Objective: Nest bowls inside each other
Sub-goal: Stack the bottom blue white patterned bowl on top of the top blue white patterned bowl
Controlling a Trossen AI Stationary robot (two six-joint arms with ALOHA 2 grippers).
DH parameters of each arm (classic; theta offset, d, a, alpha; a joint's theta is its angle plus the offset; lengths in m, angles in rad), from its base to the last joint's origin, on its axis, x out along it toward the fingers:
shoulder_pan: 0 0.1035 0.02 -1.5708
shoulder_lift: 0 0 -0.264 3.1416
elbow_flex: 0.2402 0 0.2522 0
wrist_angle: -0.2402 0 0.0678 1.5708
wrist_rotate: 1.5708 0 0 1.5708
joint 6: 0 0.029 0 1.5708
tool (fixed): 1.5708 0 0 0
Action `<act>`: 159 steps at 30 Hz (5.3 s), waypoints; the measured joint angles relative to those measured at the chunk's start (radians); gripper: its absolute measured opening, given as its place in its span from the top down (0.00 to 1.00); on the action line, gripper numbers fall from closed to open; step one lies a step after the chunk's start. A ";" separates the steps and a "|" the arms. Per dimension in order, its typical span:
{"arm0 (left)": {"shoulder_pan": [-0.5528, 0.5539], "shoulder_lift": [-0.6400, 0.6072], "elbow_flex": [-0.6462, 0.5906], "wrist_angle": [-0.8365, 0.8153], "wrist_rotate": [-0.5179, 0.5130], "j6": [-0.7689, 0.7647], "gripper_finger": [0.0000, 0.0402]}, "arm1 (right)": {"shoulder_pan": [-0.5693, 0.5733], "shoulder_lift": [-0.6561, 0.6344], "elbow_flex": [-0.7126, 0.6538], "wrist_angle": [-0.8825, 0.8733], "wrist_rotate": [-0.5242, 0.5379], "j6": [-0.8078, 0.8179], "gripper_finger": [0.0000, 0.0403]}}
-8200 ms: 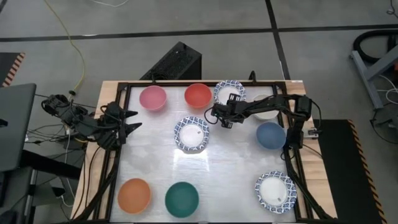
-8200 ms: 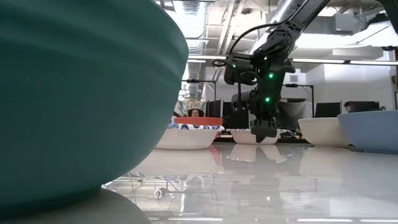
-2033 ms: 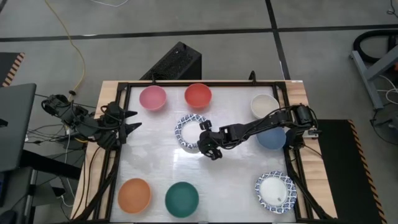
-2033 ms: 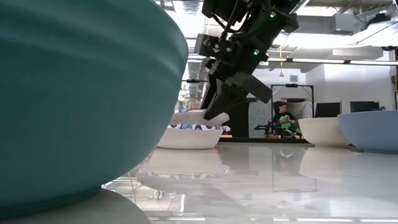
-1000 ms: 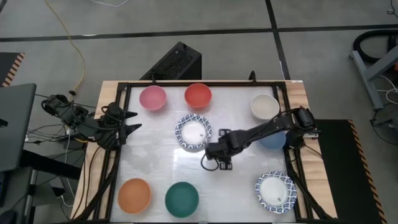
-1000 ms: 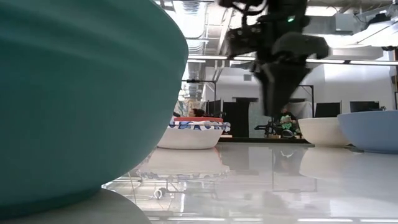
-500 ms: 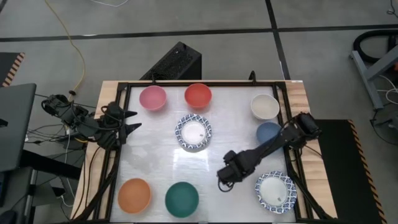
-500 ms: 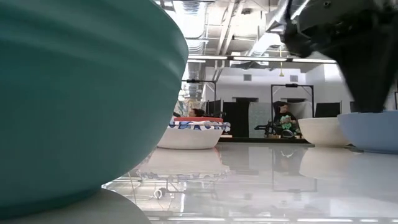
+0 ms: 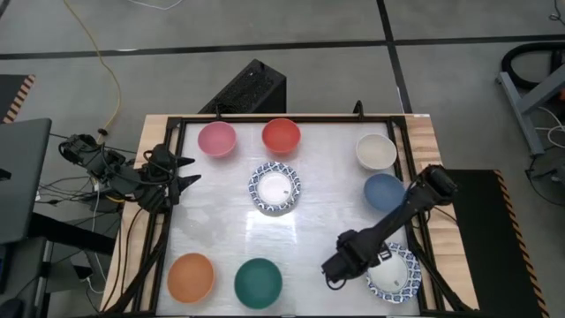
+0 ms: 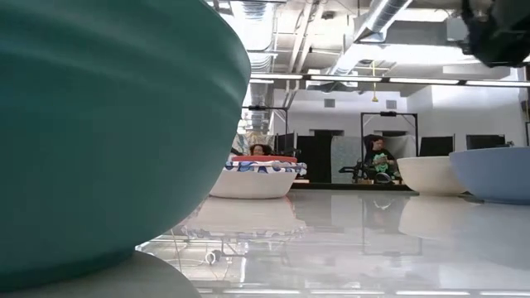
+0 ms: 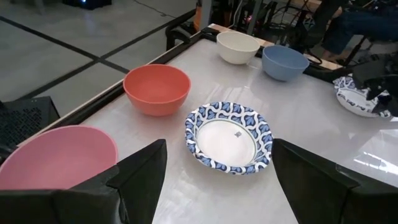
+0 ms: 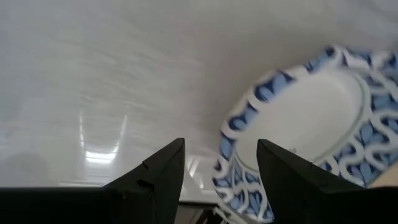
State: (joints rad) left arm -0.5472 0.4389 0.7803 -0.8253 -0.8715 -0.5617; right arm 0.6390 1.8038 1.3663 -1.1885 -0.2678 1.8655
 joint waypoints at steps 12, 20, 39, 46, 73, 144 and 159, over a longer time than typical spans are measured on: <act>0.000 0.000 -0.082 0.008 -0.002 -0.009 0.31 | 0.056 0.000 0.000 -0.034 -0.016 0.136 0.46; 0.000 0.000 -0.116 0.015 -0.003 -0.058 0.31 | 0.066 0.001 -0.014 -0.035 0.074 0.135 0.46; 0.000 0.000 -0.116 0.031 0.001 -0.070 0.31 | 0.078 0.200 0.007 -0.030 0.009 -0.073 0.46; 0.000 0.000 -0.116 0.031 0.000 -0.080 0.31 | 0.072 0.211 0.037 -0.044 0.010 -0.097 0.57; 0.000 0.000 -0.116 0.030 -0.105 -0.116 0.31 | 0.002 0.210 0.265 -0.155 0.348 -0.369 0.98; 0.000 0.006 -0.116 0.000 -0.083 -0.009 0.31 | -0.407 0.213 0.431 0.232 0.846 -2.214 0.98; 0.000 0.006 -0.116 -0.001 -0.082 -0.007 0.31 | -0.413 0.215 0.347 0.269 0.838 -2.209 0.98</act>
State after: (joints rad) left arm -0.5468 0.4451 0.6640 -0.8260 -0.9536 -0.5686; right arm 0.2264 2.0186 1.7130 -0.9196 0.5702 -0.3439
